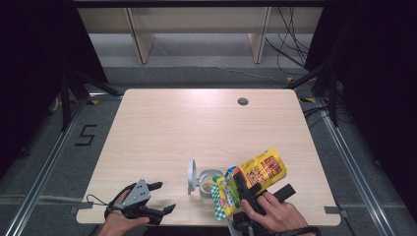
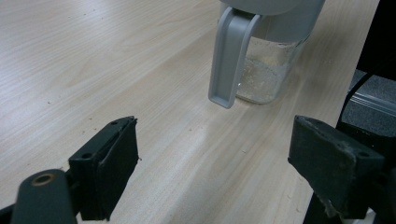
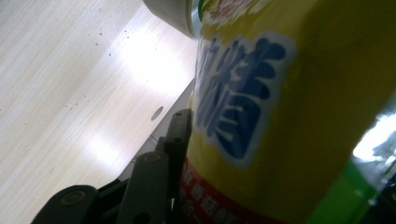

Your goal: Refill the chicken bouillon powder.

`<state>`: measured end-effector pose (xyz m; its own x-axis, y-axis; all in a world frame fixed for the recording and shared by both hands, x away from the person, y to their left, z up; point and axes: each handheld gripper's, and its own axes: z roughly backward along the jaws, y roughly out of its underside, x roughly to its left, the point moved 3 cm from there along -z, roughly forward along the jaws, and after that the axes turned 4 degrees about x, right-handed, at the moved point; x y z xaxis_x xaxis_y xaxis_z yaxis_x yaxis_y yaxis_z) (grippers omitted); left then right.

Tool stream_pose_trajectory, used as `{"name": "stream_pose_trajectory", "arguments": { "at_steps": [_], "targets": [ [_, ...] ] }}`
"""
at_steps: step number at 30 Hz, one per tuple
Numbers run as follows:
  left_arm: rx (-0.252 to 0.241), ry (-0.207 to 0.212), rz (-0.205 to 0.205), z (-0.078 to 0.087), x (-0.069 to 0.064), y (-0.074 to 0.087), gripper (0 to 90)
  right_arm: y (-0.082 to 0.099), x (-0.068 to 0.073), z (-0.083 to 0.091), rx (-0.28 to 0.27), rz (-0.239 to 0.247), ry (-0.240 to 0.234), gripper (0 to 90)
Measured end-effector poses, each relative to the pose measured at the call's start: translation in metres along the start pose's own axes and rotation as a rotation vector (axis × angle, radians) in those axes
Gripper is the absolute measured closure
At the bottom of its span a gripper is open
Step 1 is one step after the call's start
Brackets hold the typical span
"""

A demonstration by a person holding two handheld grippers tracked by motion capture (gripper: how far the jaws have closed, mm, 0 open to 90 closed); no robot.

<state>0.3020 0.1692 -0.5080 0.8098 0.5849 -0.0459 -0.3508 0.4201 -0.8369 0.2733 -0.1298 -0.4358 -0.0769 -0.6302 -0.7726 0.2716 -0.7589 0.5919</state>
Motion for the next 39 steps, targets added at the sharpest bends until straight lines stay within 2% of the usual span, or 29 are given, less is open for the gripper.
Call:
{"name": "stream_pose_trajectory", "arguments": {
  "at_steps": [1, 4, 6, 8, 9, 14, 15, 16, 17, 18, 19, 20, 21, 28, 29, 30, 31, 32, 39],
  "targets": [
    [0.001, 0.001, 0.0, 0.0, -0.0001, 0.0, 15.2, 0.0001, 0.0, 0.0, -0.005, 0.011, -0.019, 65.2],
    [-0.001, -0.002, 0.0, 0.0001, -0.0001, -0.0001, 15.2, -0.0001, -0.0007, 0.0008, -0.007, 0.012, 0.001, 65.4],
    [0.009, -0.01, -0.009, 0.0004, 0.0006, 0.0002, 15.2, -0.0001, -0.0002, 0.0003, -0.011, 0.019, -0.015, 66.1],
    [0.001, -0.003, -0.01, 0.0, 0.0002, -0.0002, 15.2, 0.0003, 0.0006, 0.0002, -0.009, 0.008, -0.003, 66.2],
    [0.002, -0.005, -0.002, 0.0002, -0.0001, 0.0, 15.2, 0.0003, 0.0007, -0.0002, -0.013, 0.006, -0.021, 66.2],
    [-0.01, 0.004, 0.01, -0.0007, -0.0008, -0.0001, 15.2, 0.0006, 0.0021, -0.0008, -0.016, 0.005, -0.018, 66.2],
    [0.004, -0.009, -0.005, 0.0003, 0.0004, 0.0001, 15.2, 0.0007, 0.0019, -0.0008, -0.016, 0.005, -0.017, 66.2],
    [0.001, -0.002, -0.002, 0.0001, -0.0002, -0.0001, 15.2, 0.0013, 0.0016, -0.0001, -0.009, -0.001, -0.003, 66.3],
    [-0.001, 0.001, -0.03, 0.0001, 0.0014, -0.0007, 15.2, 0.0015, 0.0013, 0.0001, -0.012, -0.002, -0.014, 66.3],
    [-0.001, 0.001, -0.03, 0.0001, 0.0014, -0.0007, 15.2, 0.0015, 0.0013, 0.0001, -0.012, -0.002, -0.014, 66.3],
    [0.008, -0.011, -0.01, 0.0004, 0.0008, 0.0001, 15.2, 0.0015, 0.0005, 0.0004, -0.01, 0.006, 0.002, 66.3],
    [0.001, -0.006, -0.004, 0.0002, 0.0001, -0.0001, 15.2, 0.0016, 0.0004, 0.0004, -0.014, 0.01, -0.015, 66.3],
    [0.001, -0.003, 0.0, 0.0001, 0.0, 0.0, 15.2, 0.0015, 0.0001, 0.0005, -0.016, 0.016, -0.012, 66.3],
    [0.002, -0.003, -0.001, -0.0001, 0.0, 0.0001, 15.2, 0.0017, -0.0004, 0.0016, -0.016, 0.024, -0.014, 66.3],
    [0.001, -0.002, 0.0, 0.0001, -0.0002, 0.0001, 15.2, 0.0016, -0.0002, 0.0018, -0.012, 0.027, -0.001, 66.3],
    [-0.001, -0.001, 0.001, 0.0, -0.0002, 0.0, 15.2, 0.0015, 0.0003, 0.0015, -0.02, 0.034, -0.016, 66.5],
    [0.0, -0.002, 0.0, 0.0, -0.0001, 0.0, 15.2, 0.0018, -0.0014, 0.002, -0.02, 0.056, 0.001, 66.7],
    [0.001, -0.002, 0.0, 0.0001, 0.0, 0.0001, 15.2, 0.0022, -0.0007, 0.0027, -0.015, 0.042, -0.01, 66.6],
    [0.005, -0.01, -0.006, 0.0002, 0.0003, 0.0001, 15.2, 0.0034, 0.0002, 0.0026, -0.015, 0.049, 0.001, 66.7]
  ]
}}
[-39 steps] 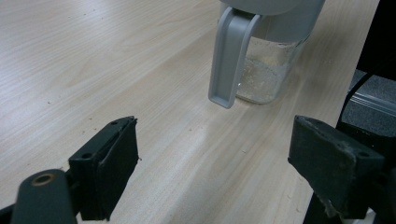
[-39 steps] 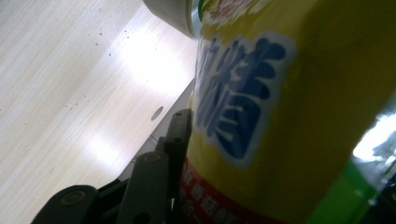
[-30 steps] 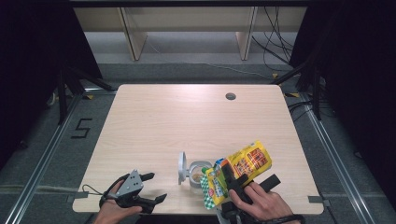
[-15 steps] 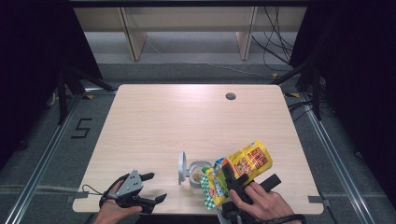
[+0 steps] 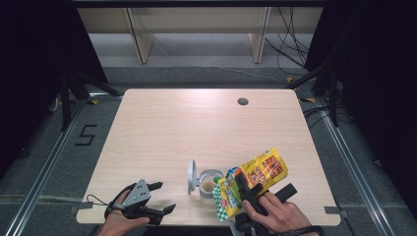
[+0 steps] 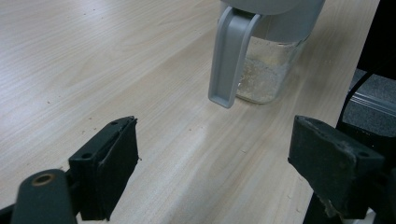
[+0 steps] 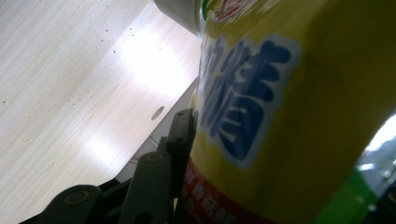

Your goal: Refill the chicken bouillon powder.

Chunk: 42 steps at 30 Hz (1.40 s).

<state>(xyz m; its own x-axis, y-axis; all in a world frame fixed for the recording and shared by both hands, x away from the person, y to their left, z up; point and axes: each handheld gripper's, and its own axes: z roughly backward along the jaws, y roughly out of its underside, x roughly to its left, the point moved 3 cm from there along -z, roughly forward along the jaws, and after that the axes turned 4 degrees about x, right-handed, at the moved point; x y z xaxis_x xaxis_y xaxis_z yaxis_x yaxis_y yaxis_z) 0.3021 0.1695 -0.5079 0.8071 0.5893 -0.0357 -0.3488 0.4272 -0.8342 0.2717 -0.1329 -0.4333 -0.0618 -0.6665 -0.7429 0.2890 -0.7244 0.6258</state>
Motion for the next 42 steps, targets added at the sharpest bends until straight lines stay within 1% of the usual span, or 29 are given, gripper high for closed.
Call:
{"name": "stream_pose_trajectory", "arguments": {
  "at_steps": [2, 5, 6, 9, 10, 11, 12, 13, 15, 17, 19, 20, 21, 22, 23, 24, 25, 27, 28, 29, 30, 31, 32, 33, 35, 38, 40, 41, 42],
  "targets": [
    [0.006, -0.003, -0.007, 0.0003, 0.0007, 0.0002, 15.2, -0.0002, 0.0003, -0.0002, -0.006, 0.006, -0.004, 66.7],
    [0.001, 0.001, -0.002, 0.0001, 0.0001, 0.0, 15.2, -0.0005, 0.0011, -0.0002, -0.005, -0.008, -0.003, 66.7],
    [0.007, -0.002, -0.007, 0.0004, 0.0007, 0.0002, 15.2, -0.0011, -0.0004, -0.0002, -0.012, 0.007, -0.003, 66.6],
    [0.005, -0.002, -0.006, 0.0004, 0.0006, 0.0002, 15.2, -0.0014, -0.0005, -0.0004, -0.012, 0.007, 0.0, 66.7],
    [-0.003, 0.004, 0.003, 0.0, -0.0003, -0.0001, 15.2, -0.0018, -0.0013, -0.0012, -0.019, 0.017, -0.017, 66.7],
    [-0.005, 0.009, 0.008, -0.0003, -0.0006, 0.0, 15.2, -0.0018, -0.0014, -0.0012, -0.018, 0.017, -0.015, 66.7],
    [-0.003, 0.002, 0.003, -0.0001, -0.0003, -0.0001, 15.2, -0.0017, -0.0016, -0.0011, -0.014, 0.019, -0.001, 66.7],
    [0.012, 0.0, -0.007, 0.0006, 0.0008, 0.0003, 15.2, -0.0017, -0.0015, -0.0012, -0.015, 0.019, -0.003, 66.7],
    [0.008, 0.007, 0.004, 0.0001, 0.0, 0.0003, 15.2, -0.0014, -0.0016, -0.0013, -0.017, 0.019, -0.024, 66.8],
    [0.007, -0.004, -0.009, 0.0005, 0.0008, 0.0002, 15.2, -0.0005, -0.0007, -0.001, -0.007, 0.017, -0.013, 66.7],
    [0.006, -0.002, -0.007, 0.0002, 0.0005, 0.0002, 15.2, -0.0003, -0.0008, -0.0018, -0.016, 0.019, -0.031, 66.7],
    [0.003, 0.003, -0.005, -0.0003, 0.0004, 0.0003, 15.2, -0.0003, -0.0013, -0.0015, -0.015, 0.012, -0.029, 66.7],
    [-0.005, 0.006, -0.017, -0.0007, 0.0005, -0.0003, 15.2, -0.0008, -0.0022, -0.0012, -0.014, 0.023, -0.031, 66.7],
    [-0.004, 0.006, -0.03, -0.0006, 0.0013, -0.0006, 15.2, -0.0022, -0.002, -0.0018, -0.02, 0.017, -0.028, 66.7],
    [-0.008, 0.009, -0.017, -0.001, 0.0002, -0.0005, 15.2, -0.0029, -0.002, -0.0022, -0.024, 0.016, -0.028, 66.8],
    [-0.008, 0.01, -0.024, -0.001, 0.0005, -0.0006, 15.2, -0.0039, -0.0021, -0.0025, -0.026, 0.015, -0.028, 66.9],
    [-0.015, 0.012, -0.014, -0.0014, -0.0002, -0.0007, 15.2, -0.0047, -0.0034, -0.0027, -0.028, 0.032, -0.031, 67.1],
    [-0.015, 0.012, -0.012, -0.0013, -0.0002, -0.0007, 15.2, -0.0053, -0.0037, -0.0033, -0.03, 0.026, -0.029, 67.3],
    [-0.005, 0.007, -0.027, -0.0005, 0.0013, -0.0006, 15.2, -0.0054, -0.0043, -0.0035, -0.027, 0.02, -0.031, 67.3],
    [-0.005, 0.007, -0.018, -0.0006, 0.0008, -0.0003, 15.3, -0.0057, -0.0052, -0.0042, -0.032, 0.026, -0.026, 67.3],
    [-0.005, 0.006, -0.029, -0.0005, 0.0014, -0.0006, 15.2, -0.0064, -0.0062, -0.0048, -0.034, 0.044, -0.033, 67.4],
    [-0.007, 0.012, -0.023, -0.0006, 0.0009, -0.0007, 15.2, -0.0067, -0.006, -0.0051, -0.034, 0.029, -0.031, 67.4],
    [-0.002, 0.007, -0.022, -0.0002, 0.0008, -0.0007, 15.2, -0.0067, -0.0068, -0.0051, -0.03, 0.032, -0.008, 67.4],
    [0.0, 0.007, -0.029, -0.0001, 0.0015, -0.0007, 15.2, -0.0068, -0.0071, -0.0054, -0.038, 0.037, -0.03, 67.4],
    [0.004, 0.005, -0.035, 0.0001, 0.0019, -0.0006, 15.2, -0.0063, -0.0079, -0.0054, -0.035, 0.045, -0.031, 67.4],
    [-0.016, 0.014, -0.011, -0.0013, -0.0002, -0.0008, 15.2, -0.0055, -0.0083, -0.005, -0.032, 0.036, -0.024, 67.4],
    [-0.016, 0.014, -0.012, -0.0013, -0.0002, -0.0008, 15.2, -0.0055, -0.0074, -0.005, -0.033, 0.032, -0.026, 67.5],
    [-0.01, 0.011, -0.019, -0.001, 0.0005, -0.0007, 15.2, -0.0048, -0.0067, -0.0051, -0.038, 0.044, -0.032, 67.5],
    [-0.017, 0.012, -0.012, -0.0013, -0.0001, -0.0009, 15.2, -0.0046, -0.0065, -0.0047, -0.034, 0.043, -0.034, 67.5]
  ]
}}
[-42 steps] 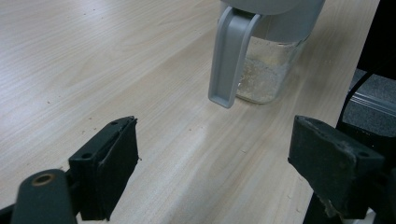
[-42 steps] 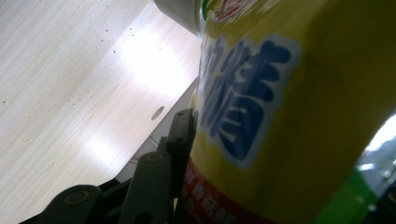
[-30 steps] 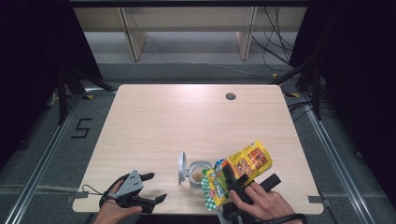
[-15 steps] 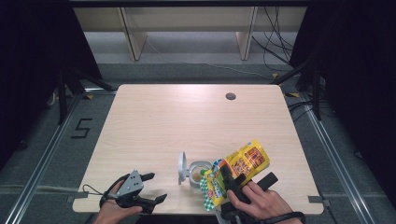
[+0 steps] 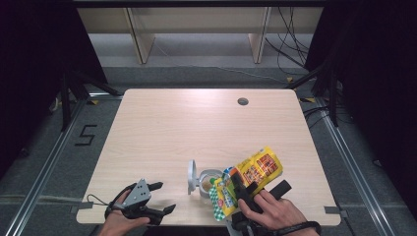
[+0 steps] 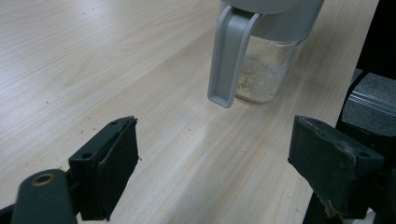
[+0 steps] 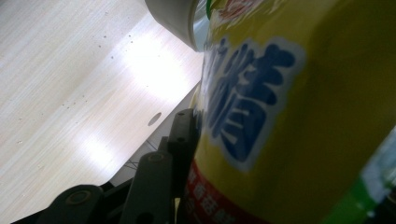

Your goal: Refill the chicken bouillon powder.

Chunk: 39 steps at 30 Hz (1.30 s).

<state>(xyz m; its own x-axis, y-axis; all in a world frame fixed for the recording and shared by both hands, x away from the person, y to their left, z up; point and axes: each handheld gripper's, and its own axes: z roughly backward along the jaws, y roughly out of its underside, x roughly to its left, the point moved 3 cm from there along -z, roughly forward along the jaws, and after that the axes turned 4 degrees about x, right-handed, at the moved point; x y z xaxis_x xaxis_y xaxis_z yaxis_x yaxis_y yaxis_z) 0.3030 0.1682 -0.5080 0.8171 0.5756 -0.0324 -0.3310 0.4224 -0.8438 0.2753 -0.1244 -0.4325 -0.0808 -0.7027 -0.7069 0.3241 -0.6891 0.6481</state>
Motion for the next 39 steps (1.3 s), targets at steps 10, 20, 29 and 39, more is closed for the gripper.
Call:
{"name": "stream_pose_trajectory", "arguments": {
  "at_steps": [10, 20, 29, 39],
  "targets": [
    [0.023, -0.012, 0.006, 0.0015, 0.0008, 0.001, 15.2, 0.0023, -0.0004, 0.0003, 0.006, 0.019, 0.012, 67.5],
    [0.024, -0.011, 0.007, 0.0015, 0.0006, 0.0009, 15.2, 0.0031, -0.0017, 0.0003, -0.002, 0.059, 0.01, 67.6],
    [0.018, -0.009, 0.012, 0.0013, 0.0005, 0.001, 15.2, 0.0066, -0.0012, 0.0011, 0.001, 0.064, 0.008, 67.8],
    [0.019, -0.013, 0.013, 0.0014, 0.0004, 0.0008, 15.2, 0.0081, 0.0016, 0.0013, -0.003, 0.046, 0.006, 67.8]
  ]
}}
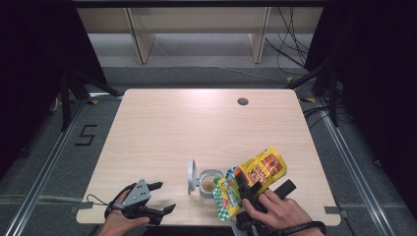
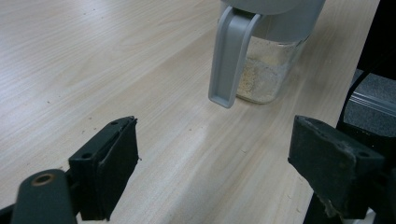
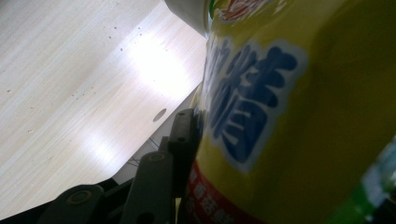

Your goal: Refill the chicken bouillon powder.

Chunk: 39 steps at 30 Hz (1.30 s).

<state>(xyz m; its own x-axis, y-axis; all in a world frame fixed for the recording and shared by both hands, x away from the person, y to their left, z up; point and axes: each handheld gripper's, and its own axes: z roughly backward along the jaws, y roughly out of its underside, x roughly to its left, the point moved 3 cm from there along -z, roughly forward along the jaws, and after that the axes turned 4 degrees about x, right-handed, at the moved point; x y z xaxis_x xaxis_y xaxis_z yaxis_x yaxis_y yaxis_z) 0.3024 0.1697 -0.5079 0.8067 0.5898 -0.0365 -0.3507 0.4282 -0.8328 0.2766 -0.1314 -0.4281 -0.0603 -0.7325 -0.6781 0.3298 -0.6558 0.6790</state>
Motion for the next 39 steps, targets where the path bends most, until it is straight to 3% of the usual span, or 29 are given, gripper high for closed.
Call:
{"name": "stream_pose_trajectory", "arguments": {
  "at_steps": [6, 10, 11, 19, 20, 21, 22, 23, 24, 39],
  "targets": [
    [-0.005, 0.008, 0.006, -0.0001, -0.0006, -0.0002, 15.2, 0.0, -0.0036, 0.0001, 0.002, 0.017, 0.003, 67.9],
    [-0.005, 0.007, -0.025, 0.0001, 0.0007, -0.0008, 15.2, -0.0015, -0.0058, 0.0001, -0.004, 0.03, 0.012, 67.9],
    [-0.005, 0.007, 0.003, -0.0001, -0.0007, -0.0002, 15.2, -0.0016, -0.0054, 0.0002, -0.002, 0.023, 0.01, 68.3],
    [-0.013, 0.015, 0.01, -0.0006, -0.0014, -0.0003, 15.2, -0.0023, -0.0061, -0.0006, -0.006, 0.022, 0.007, 68.5],
    [-0.013, 0.015, 0.01, -0.0006, -0.0014, -0.0003, 15.2, -0.0023, -0.0061, -0.0006, -0.006, 0.022, 0.007, 68.5],
    [0.002, 0.007, -0.028, 0.0003, 0.0011, -0.0006, 15.2, -0.002, -0.0063, -0.0001, -0.005, 0.023, 0.008, 68.5],
    [0.002, 0.007, -0.028, 0.0003, 0.0011, -0.0006, 15.2, -0.002, -0.0063, -0.0001, -0.005, 0.023, 0.008, 68.5],
    [-0.006, 0.005, -0.002, -0.0007, -0.0004, 0.0, 15.2, -0.0019, -0.0053, -0.0004, -0.007, 0.019, 0.002, 68.5],
    [0.0, 0.006, -0.032, 0.0001, 0.0014, -0.0006, 15.2, -0.0017, -0.0062, -0.0001, -0.005, 0.025, 0.009, 68.5],
    [-0.009, 0.01, -0.019, -0.0003, 0.0, -0.0009, 15.2, -0.0014, -0.0049, 0.0009, -0.005, 0.022, 0.007, 68.5]
  ]
}}
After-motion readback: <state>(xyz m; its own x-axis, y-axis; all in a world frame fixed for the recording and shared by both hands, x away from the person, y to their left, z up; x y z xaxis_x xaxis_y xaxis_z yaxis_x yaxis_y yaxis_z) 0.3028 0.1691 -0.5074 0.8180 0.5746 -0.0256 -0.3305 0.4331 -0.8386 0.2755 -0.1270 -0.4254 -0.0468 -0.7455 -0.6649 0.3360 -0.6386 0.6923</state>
